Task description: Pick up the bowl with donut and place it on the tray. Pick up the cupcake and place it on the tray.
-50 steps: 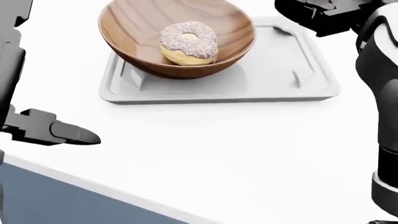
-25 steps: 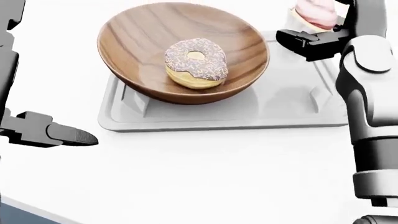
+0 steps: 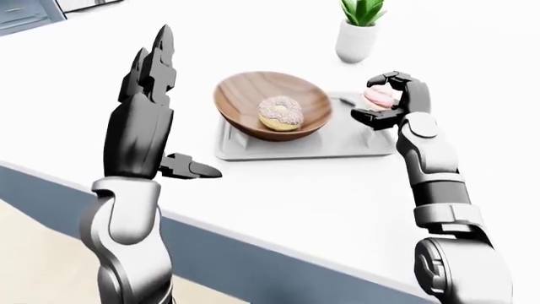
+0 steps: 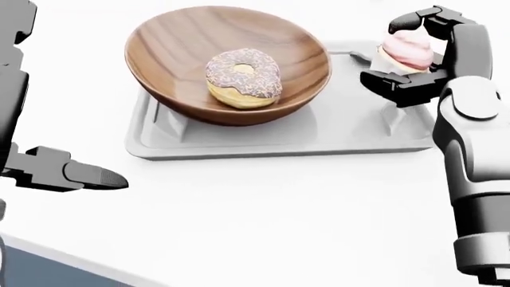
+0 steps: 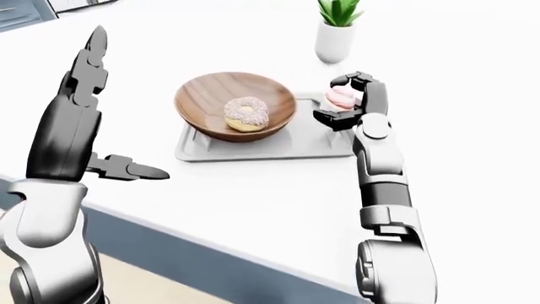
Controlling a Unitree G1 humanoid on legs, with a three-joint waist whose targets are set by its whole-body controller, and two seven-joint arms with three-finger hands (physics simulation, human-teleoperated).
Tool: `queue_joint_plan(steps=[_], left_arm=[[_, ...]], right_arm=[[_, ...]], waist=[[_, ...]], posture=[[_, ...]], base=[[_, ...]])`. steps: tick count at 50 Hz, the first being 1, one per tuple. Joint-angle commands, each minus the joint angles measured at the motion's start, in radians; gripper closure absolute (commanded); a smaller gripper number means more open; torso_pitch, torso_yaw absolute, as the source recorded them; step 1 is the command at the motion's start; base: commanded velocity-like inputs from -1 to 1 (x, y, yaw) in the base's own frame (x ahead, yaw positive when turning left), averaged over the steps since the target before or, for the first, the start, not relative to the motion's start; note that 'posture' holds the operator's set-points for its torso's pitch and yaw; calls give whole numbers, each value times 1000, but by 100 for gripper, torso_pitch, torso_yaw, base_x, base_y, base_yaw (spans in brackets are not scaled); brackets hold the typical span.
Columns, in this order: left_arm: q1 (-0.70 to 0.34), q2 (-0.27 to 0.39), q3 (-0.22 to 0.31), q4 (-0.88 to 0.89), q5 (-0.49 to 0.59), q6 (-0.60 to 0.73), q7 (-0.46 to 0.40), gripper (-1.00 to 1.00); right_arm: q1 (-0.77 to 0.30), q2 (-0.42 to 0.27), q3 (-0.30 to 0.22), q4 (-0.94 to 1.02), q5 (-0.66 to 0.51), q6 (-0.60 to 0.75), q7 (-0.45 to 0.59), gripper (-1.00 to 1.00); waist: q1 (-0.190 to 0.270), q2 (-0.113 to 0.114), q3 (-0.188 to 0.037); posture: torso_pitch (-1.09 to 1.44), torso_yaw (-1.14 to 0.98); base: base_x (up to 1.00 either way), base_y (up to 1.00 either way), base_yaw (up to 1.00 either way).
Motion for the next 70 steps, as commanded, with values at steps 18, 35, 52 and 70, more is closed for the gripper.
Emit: queue_joint_plan(steps=[18,35,52,70], left_arm=[[13,6,15,-18,-23,-45,41,-100],[48,-1,12,-5,-34,-74,68,-100],[45,2,17,-28,-31,-56,53,-100],[40,8,22,-38,-32,-45,46,-100]], right_arm=[[-130,8,13,110,-7,-135,-12,100],[-213,28,25,322,-19,-265,-43,100],[-207,19,22,326,-12,-264,-41,16],[-195,8,18,309,-4,-254,-38,-80]], waist=[[-11,9,-38],[-13,14,-46],[-6,10,-44],[-2,4,-38]], posture=[[0,0],[0,0],[0,0],[0,0]], base=[[0,0,0],[0,0,0],[0,0,0],[0,0,0]])
